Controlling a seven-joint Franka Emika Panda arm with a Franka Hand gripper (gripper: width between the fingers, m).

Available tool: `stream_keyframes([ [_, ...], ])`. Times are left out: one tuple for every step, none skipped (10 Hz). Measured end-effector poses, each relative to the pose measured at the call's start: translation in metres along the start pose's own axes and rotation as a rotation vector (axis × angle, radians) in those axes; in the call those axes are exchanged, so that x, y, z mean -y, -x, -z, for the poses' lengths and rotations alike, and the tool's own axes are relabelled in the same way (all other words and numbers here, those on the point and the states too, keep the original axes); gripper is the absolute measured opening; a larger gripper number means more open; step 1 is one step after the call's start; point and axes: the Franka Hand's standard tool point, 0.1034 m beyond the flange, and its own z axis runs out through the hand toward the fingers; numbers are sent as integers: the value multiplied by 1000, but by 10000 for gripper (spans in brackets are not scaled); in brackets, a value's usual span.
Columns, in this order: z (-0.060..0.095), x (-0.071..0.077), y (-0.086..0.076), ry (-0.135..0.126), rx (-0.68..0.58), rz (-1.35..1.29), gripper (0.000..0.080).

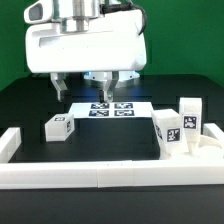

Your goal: Assemble stool

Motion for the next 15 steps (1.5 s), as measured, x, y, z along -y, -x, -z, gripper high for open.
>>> stream_keyframes([
  [-2, -4, 0, 3, 3, 54, 649],
  [-11, -24, 2, 19, 22, 213, 649],
  [-22, -45, 4, 34, 52, 281, 649],
  [-30, -56, 11, 34, 115, 371, 649],
  [-38, -64, 15, 42, 132, 412, 649],
  [-42, -69, 18, 44, 143, 493, 649],
  [-41, -69, 17, 47, 146, 543, 649],
  [-41, -68, 18, 44, 156, 515, 649],
  [-43, -71, 24, 40, 191, 504, 649],
  [-47, -78, 35, 35, 303, 484, 649],
  [-48, -79, 38, 58, 401, 444, 649],
  [-48, -77, 42, 85, 513, 403, 649],
  [-50, -75, 41, 96, 592, 369, 649],
  [-54, -78, 39, 123, 659, 363, 649],
  [-56, -80, 38, 131, 715, 357, 649],
])
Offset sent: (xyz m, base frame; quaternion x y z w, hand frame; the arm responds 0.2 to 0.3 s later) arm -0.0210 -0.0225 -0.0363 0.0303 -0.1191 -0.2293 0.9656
